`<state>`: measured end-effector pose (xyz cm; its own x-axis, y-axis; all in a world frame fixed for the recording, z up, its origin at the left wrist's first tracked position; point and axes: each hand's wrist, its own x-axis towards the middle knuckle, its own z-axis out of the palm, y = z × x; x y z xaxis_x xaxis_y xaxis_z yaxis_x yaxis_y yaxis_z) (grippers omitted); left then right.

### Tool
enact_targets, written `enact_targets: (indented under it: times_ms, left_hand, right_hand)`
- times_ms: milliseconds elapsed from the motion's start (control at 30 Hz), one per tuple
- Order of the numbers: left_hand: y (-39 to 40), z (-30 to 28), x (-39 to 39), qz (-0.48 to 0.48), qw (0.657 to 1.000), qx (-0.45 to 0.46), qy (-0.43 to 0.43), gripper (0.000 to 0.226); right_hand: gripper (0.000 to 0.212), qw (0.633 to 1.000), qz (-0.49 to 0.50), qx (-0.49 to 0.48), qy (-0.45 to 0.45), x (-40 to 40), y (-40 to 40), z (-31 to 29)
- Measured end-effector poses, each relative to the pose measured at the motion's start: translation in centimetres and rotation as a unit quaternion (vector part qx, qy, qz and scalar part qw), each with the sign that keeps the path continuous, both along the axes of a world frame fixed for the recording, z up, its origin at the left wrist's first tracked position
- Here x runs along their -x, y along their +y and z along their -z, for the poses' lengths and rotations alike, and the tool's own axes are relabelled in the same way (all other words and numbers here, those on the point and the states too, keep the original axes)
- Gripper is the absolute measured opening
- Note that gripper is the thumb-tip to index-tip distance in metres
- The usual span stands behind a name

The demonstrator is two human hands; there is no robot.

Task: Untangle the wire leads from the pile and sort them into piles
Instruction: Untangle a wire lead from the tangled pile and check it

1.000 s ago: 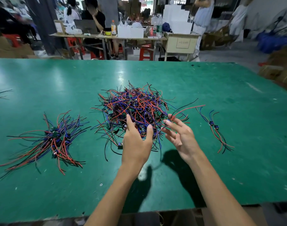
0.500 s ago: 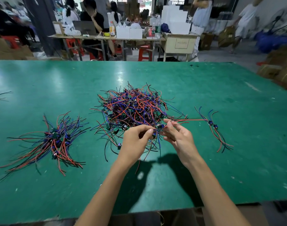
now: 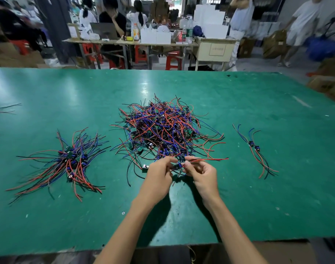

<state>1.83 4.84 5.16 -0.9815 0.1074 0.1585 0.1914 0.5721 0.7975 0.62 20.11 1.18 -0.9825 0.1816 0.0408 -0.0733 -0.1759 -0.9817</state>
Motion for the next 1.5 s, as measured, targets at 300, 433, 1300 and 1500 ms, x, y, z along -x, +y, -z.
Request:
enact_targets:
  times_ms: [300, 433, 1300, 1500]
  left_hand:
    - [1.5, 2.1, -0.1, -0.020, 0.993, -0.114, 0.036, 0.012]
    - [1.7, 3.1, -0.2, -0.050, 0.989, -0.129, 0.051, 0.015]
    - [1.5, 4.4, 0.4, -0.047, 0.995, -0.080, 0.024, 0.007]
    - [1.4, 4.7, 0.6, -0.040, 0.996, -0.077, 0.023, 0.007]
  right_hand:
    - [0.007, 0.999, -0.034, 0.017, 0.003, -0.5, 0.8, 0.2]
    - [0.003, 0.999, -0.009, 0.049, -0.015, -0.2, 0.7, 0.3]
    - [0.018, 1.000, -0.014, -0.016, -0.001, -0.4, 0.6, 0.6]
    - [0.020, 0.991, -0.006, -0.136, 0.002, -0.5, 0.5, 1.4]
